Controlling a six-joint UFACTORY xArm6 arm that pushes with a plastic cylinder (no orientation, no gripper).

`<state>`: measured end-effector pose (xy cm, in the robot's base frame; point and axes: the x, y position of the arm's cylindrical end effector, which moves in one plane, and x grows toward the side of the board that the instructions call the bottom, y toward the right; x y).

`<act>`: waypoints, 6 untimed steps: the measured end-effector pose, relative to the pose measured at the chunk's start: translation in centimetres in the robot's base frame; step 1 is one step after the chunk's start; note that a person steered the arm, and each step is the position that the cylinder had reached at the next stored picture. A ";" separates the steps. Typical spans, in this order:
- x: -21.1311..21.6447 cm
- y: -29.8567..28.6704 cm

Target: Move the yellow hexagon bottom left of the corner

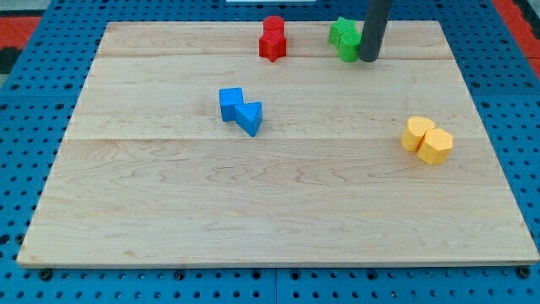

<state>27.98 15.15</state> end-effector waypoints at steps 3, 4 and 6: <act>2.4 4.5; 4.0 8.2; 13.1 12.2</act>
<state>41.09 27.37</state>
